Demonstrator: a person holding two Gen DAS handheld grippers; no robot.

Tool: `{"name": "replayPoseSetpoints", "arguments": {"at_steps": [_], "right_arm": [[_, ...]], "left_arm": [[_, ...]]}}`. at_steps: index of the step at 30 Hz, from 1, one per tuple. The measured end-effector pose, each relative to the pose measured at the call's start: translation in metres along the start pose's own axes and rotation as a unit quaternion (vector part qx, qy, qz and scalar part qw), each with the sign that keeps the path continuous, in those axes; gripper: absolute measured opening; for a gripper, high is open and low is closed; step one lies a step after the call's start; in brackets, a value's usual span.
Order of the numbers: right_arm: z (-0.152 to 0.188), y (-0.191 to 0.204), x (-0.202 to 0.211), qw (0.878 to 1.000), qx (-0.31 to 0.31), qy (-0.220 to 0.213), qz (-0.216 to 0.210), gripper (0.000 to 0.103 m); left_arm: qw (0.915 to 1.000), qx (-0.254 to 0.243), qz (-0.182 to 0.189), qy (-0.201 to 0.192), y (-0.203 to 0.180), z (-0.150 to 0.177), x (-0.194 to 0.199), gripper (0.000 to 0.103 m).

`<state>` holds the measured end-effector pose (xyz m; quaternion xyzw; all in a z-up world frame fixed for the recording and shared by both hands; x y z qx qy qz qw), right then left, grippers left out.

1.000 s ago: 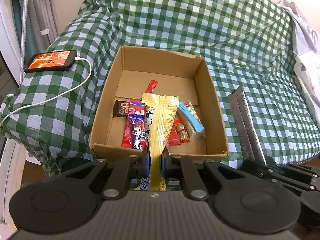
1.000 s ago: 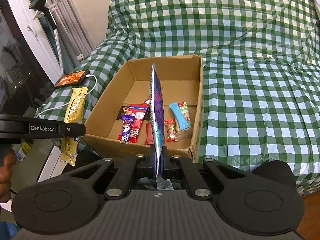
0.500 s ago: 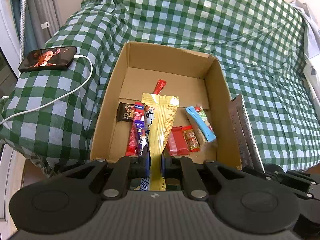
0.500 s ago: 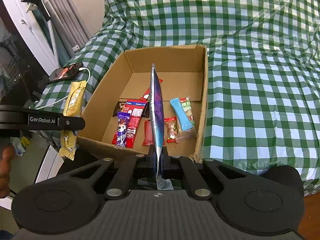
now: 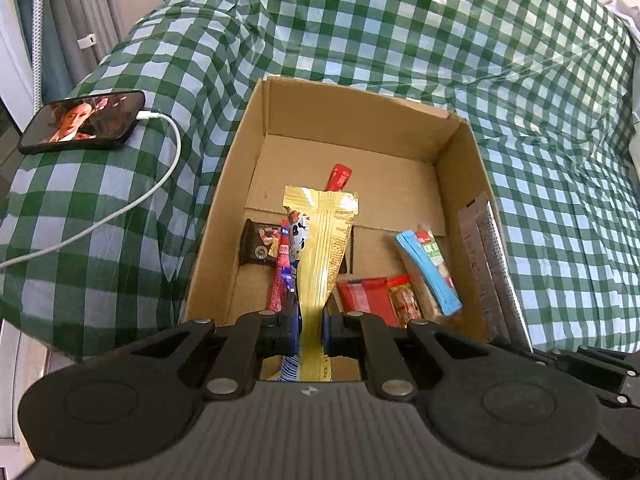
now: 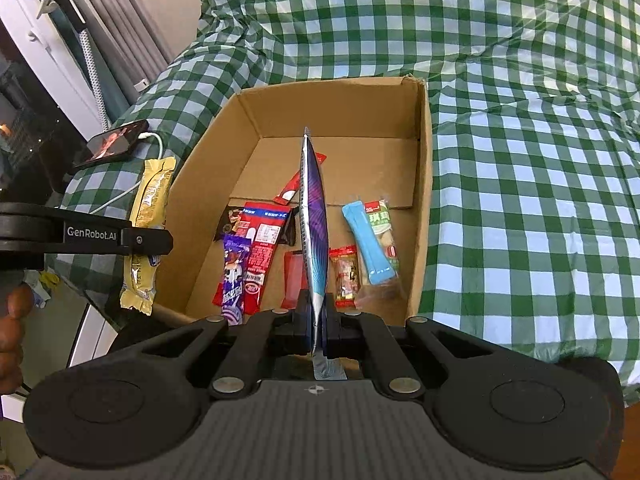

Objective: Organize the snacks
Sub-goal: 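Carry the yellow wafer bar and purple stick pack over the box with both tools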

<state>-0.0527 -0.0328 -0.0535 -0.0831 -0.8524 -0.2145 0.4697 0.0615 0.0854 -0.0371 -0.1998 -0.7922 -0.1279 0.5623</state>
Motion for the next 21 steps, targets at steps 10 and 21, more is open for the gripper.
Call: {"name": "replayPoseSetpoints", "arguments": {"at_steps": [10, 21], "right_arm": [[-0.020, -0.002, -0.028, 1.000, -0.009, 0.010, -0.002, 0.004], [-0.036, -0.005, -0.053, 1.000, -0.016, 0.023, -0.009, 0.004]], "left_arm": [[1.0000, -0.001, -0.006, 0.007, -0.001, -0.026, -0.025, 0.012], [0.9996, -0.007, -0.017, 0.021, 0.001, -0.041, -0.050, 0.012]]}}
Point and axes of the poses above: each gripper's, at about its wrist camera, not at the fingertips, and x roughly against the way its jaws point, y to its left, z to its underside, the point moved 2 cm from there along -x, roughly the way its jaws point, and after that the axes turned 9 degrees about y, right-handed, at the moved point
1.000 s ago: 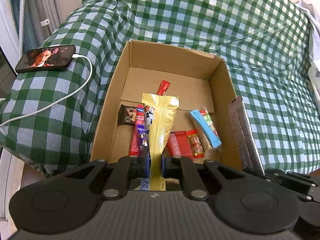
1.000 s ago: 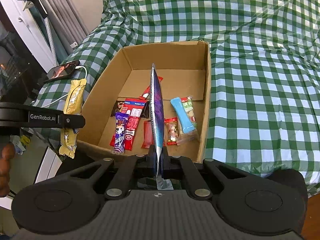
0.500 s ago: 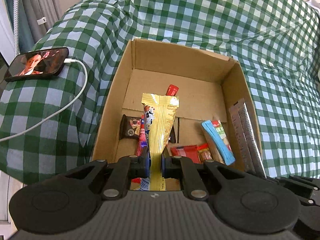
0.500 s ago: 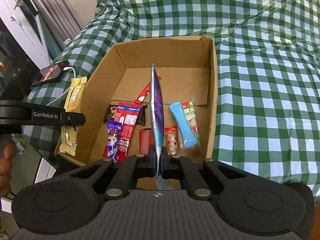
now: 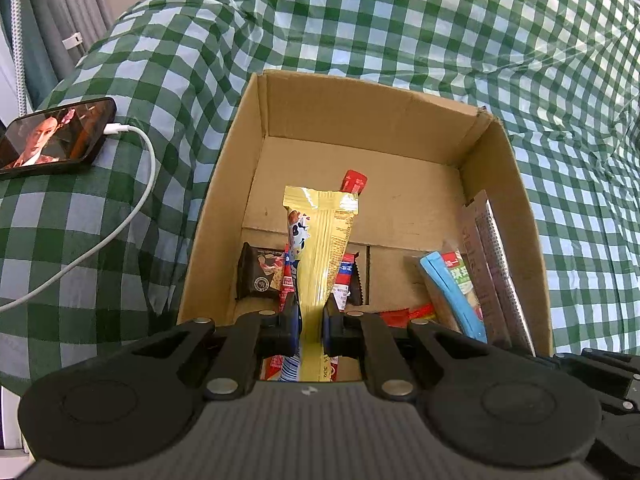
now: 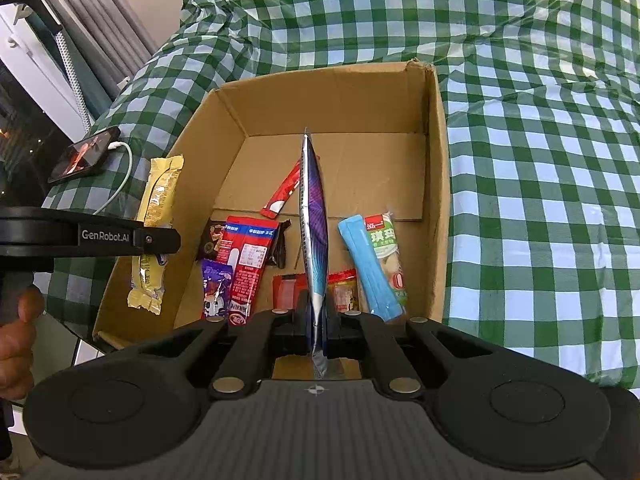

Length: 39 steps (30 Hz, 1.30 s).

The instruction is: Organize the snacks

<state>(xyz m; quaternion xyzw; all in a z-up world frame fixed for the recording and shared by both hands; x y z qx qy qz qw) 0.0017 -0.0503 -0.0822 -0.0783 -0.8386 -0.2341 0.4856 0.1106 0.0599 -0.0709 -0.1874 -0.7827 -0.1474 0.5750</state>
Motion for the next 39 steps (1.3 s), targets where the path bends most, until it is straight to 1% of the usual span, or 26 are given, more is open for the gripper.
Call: {"name": "replayPoseSetpoints", "arguments": {"at_steps": [12, 16, 17, 18, 19, 20, 21, 22, 23, 24, 26, 28, 30, 34, 39], "right_arm": [[-0.006, -0.005, -0.016, 1.000, -0.008, 0.011, 0.007, 0.004], [-0.011, -0.005, -0.021, 1.000, -0.009, 0.010, 0.010, 0.004], [-0.013, -0.004, -0.022, 1.000, -0.009, 0.008, 0.012, 0.005], [-0.015, -0.004, -0.022, 1.000, -0.009, 0.005, 0.013, 0.008], [-0.017, -0.003, -0.022, 1.000, -0.006, -0.001, 0.018, 0.009], [-0.019, -0.002, -0.023, 1.000, -0.001, -0.004, 0.021, 0.011], [-0.021, 0.000, -0.023, 1.000, 0.008, -0.006, 0.022, 0.027], [-0.022, 0.002, -0.021, 1.000, 0.015, -0.008, 0.024, 0.053], [-0.022, 0.003, -0.018, 0.999, 0.018, -0.013, 0.026, 0.064], [-0.020, 0.004, -0.016, 0.999, 0.021, -0.017, 0.028, 0.074], [-0.014, 0.007, -0.014, 0.999, 0.036, -0.012, 0.028, 0.075], [-0.007, 0.007, -0.012, 0.999, 0.039, -0.008, 0.032, 0.080], [0.002, 0.005, -0.007, 0.998, 0.039, -0.008, 0.039, 0.084], [0.023, -0.005, 0.011, 0.997, 0.041, -0.020, 0.063, 0.089], [0.049, 0.005, 0.034, 0.994, 0.036, -0.043, 0.093, 0.093]], "left_arm": [[0.9998, -0.004, -0.008, 0.015, 0.001, -0.010, -0.020, 0.012], [0.9998, -0.006, -0.014, 0.011, 0.000, -0.015, -0.023, 0.013], [0.9998, -0.006, -0.016, 0.004, 0.000, -0.016, -0.023, 0.018], [0.9998, -0.006, -0.020, -0.002, 0.000, -0.018, -0.022, 0.041], [0.9995, -0.003, -0.029, -0.013, 0.001, -0.020, -0.020, 0.060], [0.9989, 0.000, -0.038, -0.026, 0.002, -0.022, -0.017, 0.096], [0.9977, 0.004, -0.050, -0.046, 0.003, -0.021, -0.011, 0.103], [0.9961, 0.004, -0.057, -0.067, 0.004, -0.018, -0.005, 0.103], [0.9955, -0.003, -0.057, -0.075, 0.003, -0.015, -0.001, 0.103], [0.9956, -0.015, -0.056, -0.074, 0.002, -0.012, 0.000, 0.103], [0.9960, -0.032, -0.064, -0.054, -0.001, -0.001, -0.002, 0.103], [0.9954, -0.042, -0.076, -0.040, -0.003, 0.011, -0.003, 0.103], [0.9954, -0.040, -0.080, -0.034, -0.002, 0.026, 0.001, 0.103], [0.9975, -0.027, -0.060, -0.024, 0.002, 0.050, 0.015, 0.103], [0.9978, -0.011, -0.060, -0.027, 0.001, 0.079, 0.041, 0.103]]}}
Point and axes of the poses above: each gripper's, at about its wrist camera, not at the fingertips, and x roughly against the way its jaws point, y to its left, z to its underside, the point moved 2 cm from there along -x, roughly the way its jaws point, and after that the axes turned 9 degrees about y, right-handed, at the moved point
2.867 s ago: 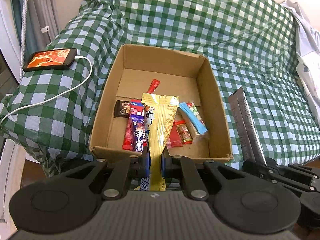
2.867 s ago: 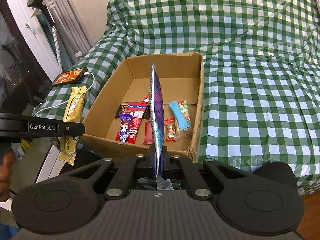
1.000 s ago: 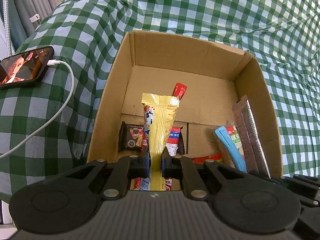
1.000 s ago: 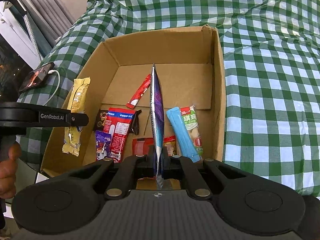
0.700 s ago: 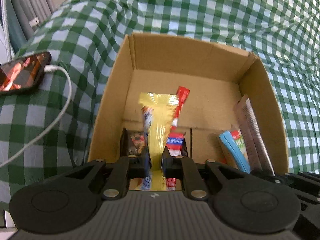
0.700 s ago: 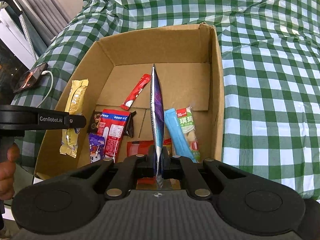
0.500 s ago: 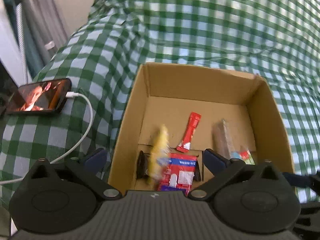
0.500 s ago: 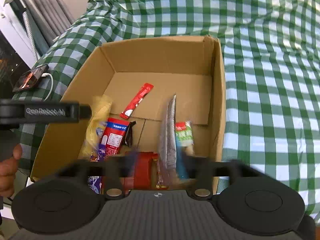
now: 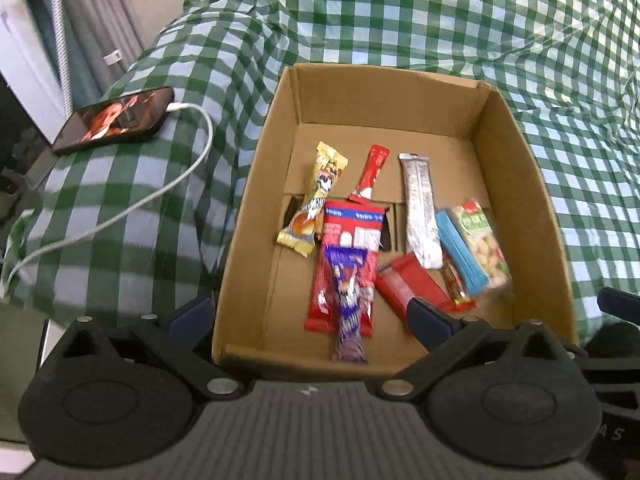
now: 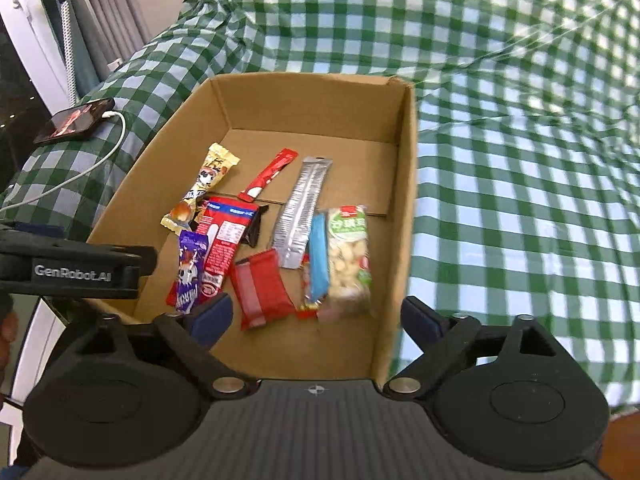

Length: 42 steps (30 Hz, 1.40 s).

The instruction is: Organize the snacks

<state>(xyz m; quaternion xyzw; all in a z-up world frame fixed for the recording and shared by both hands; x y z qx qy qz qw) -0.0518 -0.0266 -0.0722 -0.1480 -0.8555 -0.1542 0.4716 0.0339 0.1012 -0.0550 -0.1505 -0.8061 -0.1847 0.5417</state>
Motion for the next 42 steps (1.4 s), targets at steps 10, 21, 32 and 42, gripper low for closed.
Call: {"name": "replayPoseSetpoints", "arguments": {"at_steps": [10, 21, 32, 42], "right_arm": [[0.043, 0.015, 0.052, 0.998, 0.012, -0.053, 0.020, 0.098], [0.076, 0.018, 0.089, 0.993, 0.044, -0.106, 0.031, 0.100], [0.089, 0.014, 0.106, 0.990, 0.035, -0.133, 0.035, 0.102], [0.092, 0.017, 0.110, 0.988, 0.042, -0.143, 0.033, 0.102]], "left_arm": [[0.9991, 0.032, 0.006, -0.028, 0.002, 0.042, 0.049, 0.103], [0.9976, 0.016, -0.014, -0.066, -0.007, 0.084, 0.081, 0.103], [0.9966, 0.013, -0.023, -0.077, -0.010, 0.095, 0.096, 0.103], [0.9961, 0.007, -0.029, -0.083, -0.011, 0.099, 0.100, 0.103]]}}
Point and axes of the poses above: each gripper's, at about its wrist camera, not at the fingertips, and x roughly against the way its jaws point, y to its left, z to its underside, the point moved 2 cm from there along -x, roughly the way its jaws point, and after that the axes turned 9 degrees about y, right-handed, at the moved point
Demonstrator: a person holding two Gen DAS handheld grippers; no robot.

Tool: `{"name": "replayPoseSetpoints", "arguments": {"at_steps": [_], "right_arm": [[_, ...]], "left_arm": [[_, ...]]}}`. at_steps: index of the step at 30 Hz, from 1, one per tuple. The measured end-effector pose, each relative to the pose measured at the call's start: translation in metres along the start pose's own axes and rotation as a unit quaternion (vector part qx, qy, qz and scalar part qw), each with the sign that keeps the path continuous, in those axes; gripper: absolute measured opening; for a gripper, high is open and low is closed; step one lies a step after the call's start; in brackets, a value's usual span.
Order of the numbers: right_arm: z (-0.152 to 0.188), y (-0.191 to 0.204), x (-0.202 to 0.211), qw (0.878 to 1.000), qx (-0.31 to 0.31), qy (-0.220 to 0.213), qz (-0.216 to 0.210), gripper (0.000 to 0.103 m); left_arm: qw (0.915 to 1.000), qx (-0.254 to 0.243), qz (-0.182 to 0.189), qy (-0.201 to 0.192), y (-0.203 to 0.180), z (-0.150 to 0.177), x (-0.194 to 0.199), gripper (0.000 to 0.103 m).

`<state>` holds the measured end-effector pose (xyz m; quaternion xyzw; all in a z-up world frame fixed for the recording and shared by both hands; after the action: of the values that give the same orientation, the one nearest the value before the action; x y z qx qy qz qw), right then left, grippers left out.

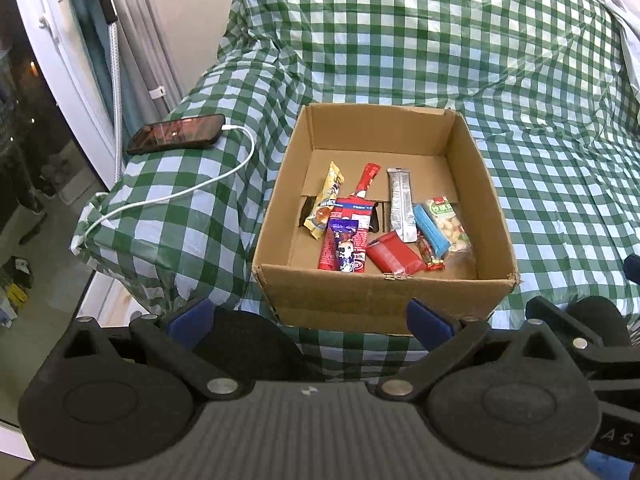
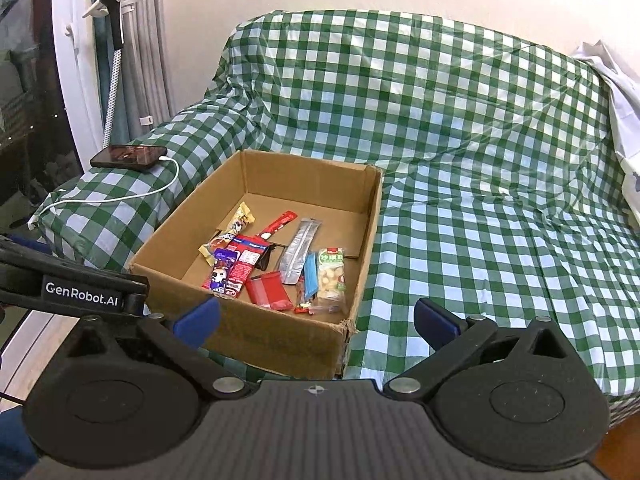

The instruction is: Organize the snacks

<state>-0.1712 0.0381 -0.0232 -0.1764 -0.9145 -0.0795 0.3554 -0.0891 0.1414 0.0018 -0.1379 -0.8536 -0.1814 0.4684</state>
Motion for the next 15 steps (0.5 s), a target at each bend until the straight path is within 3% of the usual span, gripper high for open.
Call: {"name": "replayPoseSetpoints", "arguments": {"at_steps": [15], "right_arm": [[-0.0003, 0.0011, -0.0002, 1.000, 0.000, 0.000, 0.000, 0.102]], "left_arm": [[1.0000, -0.005, -0.004, -0.002, 0.0001, 0.0007, -0.0003, 0.103]]}}
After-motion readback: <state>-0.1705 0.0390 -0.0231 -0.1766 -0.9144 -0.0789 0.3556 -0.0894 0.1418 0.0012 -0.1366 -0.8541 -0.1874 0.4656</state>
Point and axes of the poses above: each gripper's, at about its wrist camera, not at the fingertips, and x roughly against the way its jaws point, y to its left, z to its underside, the point moved 2 cm from there along -x, roughly the way its jaws point, and after that the axes turned 9 degrees about y, right-handed, at the moved point
